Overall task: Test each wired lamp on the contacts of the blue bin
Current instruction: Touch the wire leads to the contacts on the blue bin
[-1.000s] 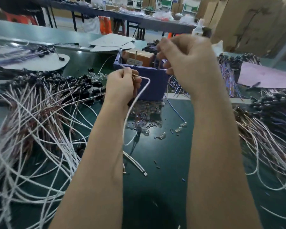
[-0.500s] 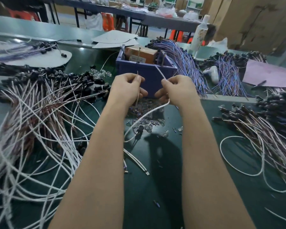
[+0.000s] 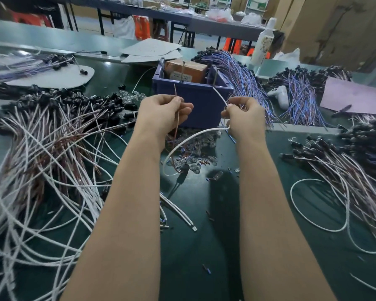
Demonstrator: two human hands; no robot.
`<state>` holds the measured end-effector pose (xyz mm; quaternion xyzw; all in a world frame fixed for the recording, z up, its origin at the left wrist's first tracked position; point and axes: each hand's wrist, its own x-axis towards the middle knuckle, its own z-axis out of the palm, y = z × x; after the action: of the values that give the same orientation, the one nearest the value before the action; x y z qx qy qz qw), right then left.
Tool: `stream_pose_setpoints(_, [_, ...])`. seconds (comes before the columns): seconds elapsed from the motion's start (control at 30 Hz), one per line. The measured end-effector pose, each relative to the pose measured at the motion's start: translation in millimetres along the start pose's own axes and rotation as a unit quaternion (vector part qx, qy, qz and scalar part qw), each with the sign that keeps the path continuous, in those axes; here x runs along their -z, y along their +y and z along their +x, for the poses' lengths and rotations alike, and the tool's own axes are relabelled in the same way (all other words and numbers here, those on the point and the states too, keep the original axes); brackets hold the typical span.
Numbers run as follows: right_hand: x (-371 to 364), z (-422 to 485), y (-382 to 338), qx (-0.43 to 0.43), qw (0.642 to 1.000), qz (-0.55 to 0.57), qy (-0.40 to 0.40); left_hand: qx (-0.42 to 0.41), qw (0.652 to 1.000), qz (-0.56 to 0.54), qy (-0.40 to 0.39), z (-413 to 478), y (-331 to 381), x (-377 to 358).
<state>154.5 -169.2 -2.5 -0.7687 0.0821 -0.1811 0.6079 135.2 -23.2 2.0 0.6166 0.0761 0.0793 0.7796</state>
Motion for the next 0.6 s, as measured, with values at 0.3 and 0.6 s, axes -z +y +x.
stream_pose_setpoints(0.3, [-9.5,-1.1,0.2,0.002,0.996,0.086,0.023,-0.017,0.995,0.087,0.039,6.7,-13.8,-5.5])
stream_pose_setpoints(0.6, [-12.2,2.0,6.8,-0.007,0.997,0.074,0.01,-0.048,0.993,-0.049,0.092,4.2,-10.8,-9.1])
